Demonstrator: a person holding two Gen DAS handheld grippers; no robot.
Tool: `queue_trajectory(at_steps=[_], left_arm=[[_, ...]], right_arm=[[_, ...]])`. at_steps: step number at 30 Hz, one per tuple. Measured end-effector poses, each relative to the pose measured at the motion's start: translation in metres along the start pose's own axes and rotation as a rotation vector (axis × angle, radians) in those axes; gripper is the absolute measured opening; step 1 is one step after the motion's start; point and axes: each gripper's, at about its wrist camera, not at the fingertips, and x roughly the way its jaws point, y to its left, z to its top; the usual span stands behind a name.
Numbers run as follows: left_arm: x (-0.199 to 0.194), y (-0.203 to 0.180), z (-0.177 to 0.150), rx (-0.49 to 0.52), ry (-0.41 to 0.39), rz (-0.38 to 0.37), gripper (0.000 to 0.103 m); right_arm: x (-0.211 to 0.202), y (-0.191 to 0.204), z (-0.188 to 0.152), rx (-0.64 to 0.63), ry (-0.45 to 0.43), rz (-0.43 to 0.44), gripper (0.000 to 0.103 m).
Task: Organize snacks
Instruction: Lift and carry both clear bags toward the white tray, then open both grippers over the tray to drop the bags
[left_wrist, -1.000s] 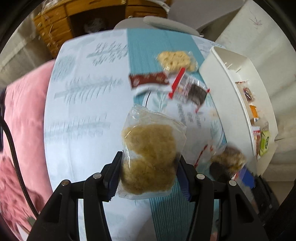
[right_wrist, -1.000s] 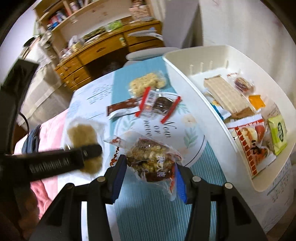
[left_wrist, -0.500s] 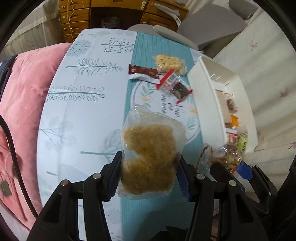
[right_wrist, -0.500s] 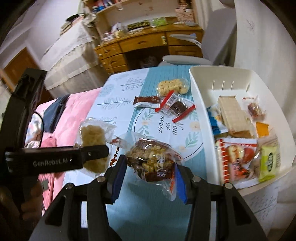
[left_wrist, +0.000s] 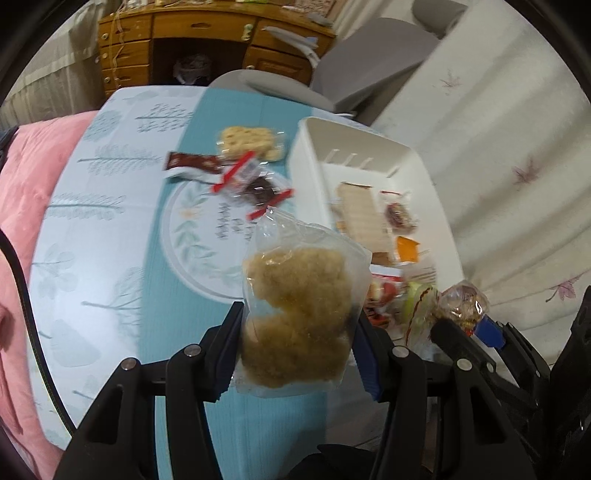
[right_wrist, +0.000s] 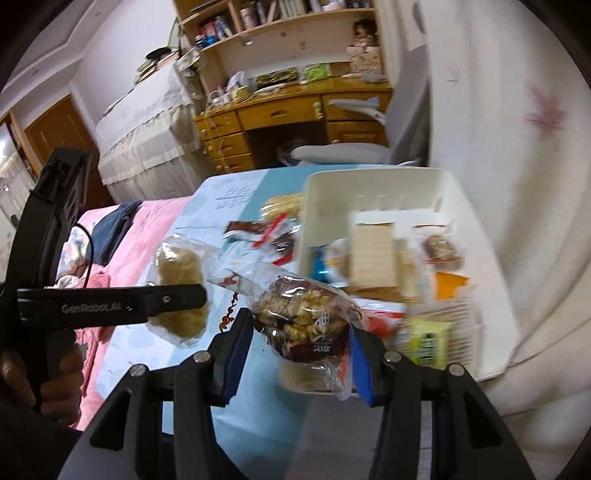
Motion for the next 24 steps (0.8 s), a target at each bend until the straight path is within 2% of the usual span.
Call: queue_trajectory(at_steps=[6, 11, 20, 21, 22, 24], left_arm=[[0.013, -0.049, 0.009, 0.041, -0.034, -0.037, 0.053], [0.023, -0.084, 0.022, 0.063, -0.062, -0.047, 0.053], [0.027, -0.123, 0.043, 0.118, -0.111, -0.039, 0.055], [0.028, -0.123, 0.044, 0.114, -0.112, -0.036, 0.063], [0.028, -0.124, 0.044, 0.107, -0.112, -0.028, 0.076], [0.028, -0.122, 0.043, 0.077, -0.123, -0.013, 0.082]], right_arm=[[-0.012, -0.049, 0.007, 0.028, -0.031, -0.04, 0.049], [-0.016, -0.087, 0.018, 0.152, -0.034, -0.01, 0.049], [-0.025, -0.119, 0.046, 0.174, -0.095, -0.036, 0.051], [-0.025, -0.121, 0.048, 0.169, -0.099, -0.031, 0.051], [-0.025, -0.122, 0.05, 0.164, -0.1, -0.024, 0.051], [-0.023, -0.123, 0.05, 0.16, -0.091, -0.022, 0.052]])
